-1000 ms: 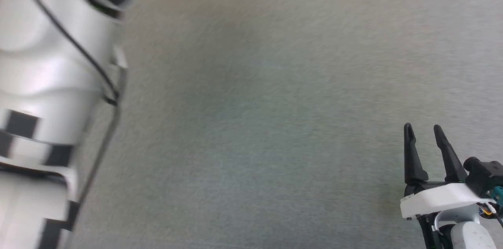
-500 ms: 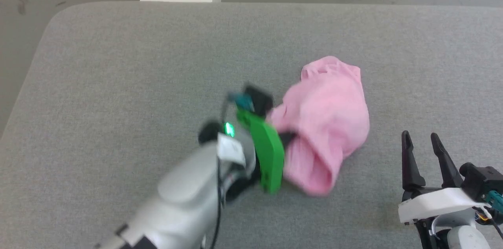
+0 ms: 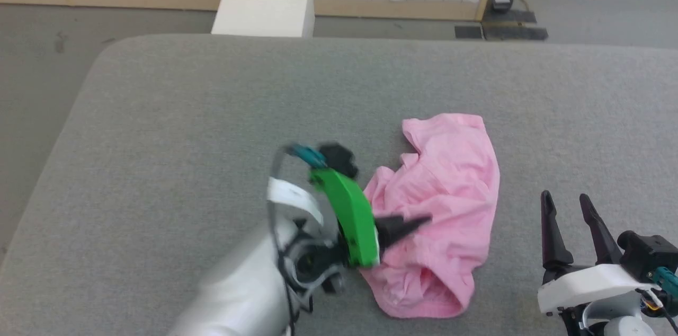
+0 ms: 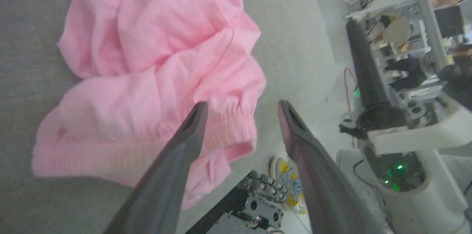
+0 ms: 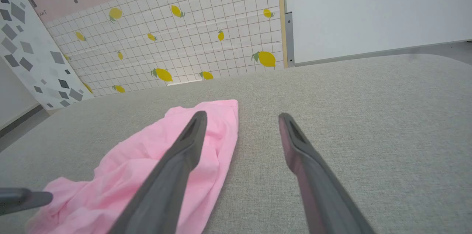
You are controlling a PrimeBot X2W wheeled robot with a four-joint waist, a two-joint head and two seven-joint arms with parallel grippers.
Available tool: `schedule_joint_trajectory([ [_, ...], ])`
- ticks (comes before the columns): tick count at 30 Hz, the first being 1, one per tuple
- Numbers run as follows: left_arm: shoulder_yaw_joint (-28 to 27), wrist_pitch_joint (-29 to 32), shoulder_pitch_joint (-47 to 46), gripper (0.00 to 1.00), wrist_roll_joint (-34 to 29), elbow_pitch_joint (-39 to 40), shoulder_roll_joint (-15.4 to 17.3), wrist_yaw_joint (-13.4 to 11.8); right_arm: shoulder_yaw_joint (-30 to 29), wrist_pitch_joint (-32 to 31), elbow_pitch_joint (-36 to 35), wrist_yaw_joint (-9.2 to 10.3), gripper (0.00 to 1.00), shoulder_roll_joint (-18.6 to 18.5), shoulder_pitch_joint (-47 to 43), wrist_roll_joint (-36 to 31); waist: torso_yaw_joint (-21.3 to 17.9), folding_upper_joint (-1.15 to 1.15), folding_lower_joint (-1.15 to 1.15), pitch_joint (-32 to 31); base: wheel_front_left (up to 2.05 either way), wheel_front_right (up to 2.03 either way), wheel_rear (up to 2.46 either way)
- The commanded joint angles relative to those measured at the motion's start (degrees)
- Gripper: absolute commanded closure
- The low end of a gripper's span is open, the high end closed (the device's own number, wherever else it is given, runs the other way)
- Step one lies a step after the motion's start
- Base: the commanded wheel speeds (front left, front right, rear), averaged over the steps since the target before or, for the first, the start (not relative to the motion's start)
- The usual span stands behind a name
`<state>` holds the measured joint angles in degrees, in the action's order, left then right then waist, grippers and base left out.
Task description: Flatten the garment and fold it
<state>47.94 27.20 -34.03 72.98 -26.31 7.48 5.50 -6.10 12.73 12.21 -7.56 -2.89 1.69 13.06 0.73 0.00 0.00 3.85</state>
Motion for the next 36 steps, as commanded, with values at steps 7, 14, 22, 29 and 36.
schedule_joint_trajectory([
  [7,-12.6,-15.9,2.3,0.0,-1.0,9.0,6.9,-2.4,-0.1,-1.8,-0.7,0.08,0.0,0.0,-0.3,-0.1,2.4,0.0,0.0,-2.7,0.0,0.0,0.0],
  [14,-17.1,-39.7,8.3,0.0,-17.4,9.0,13.3,-10.7,1.1,-4.4,0.5,0.08,0.0,0.0,-0.4,0.8,2.6,0.0,0.0,-3.5,0.0,0.0,0.0],
  [22,-25.0,-42.2,20.1,0.0,-32.4,16.6,11.9,-16.6,-0.1,-11.3,2.7,0.08,0.0,0.0,1.2,-0.1,3.2,0.0,0.0,-1.0,0.0,0.0,0.0],
  [29,-31.3,-42.2,28.0,0.0,-39.3,21.7,6.3,-14.8,-2.3,-30.2,7.0,0.08,0.0,0.0,12.0,-9.1,5.5,0.0,0.0,3.2,0.0,0.0,0.0],
  [36,-32.9,-42.2,27.5,0.0,-42.3,20.1,2.6,-11.0,0.0,-49.5,11.2,0.08,0.0,-0.6,13.9,-12.4,8.8,0.0,0.0,5.9,0.0,0.0,0.0],
])
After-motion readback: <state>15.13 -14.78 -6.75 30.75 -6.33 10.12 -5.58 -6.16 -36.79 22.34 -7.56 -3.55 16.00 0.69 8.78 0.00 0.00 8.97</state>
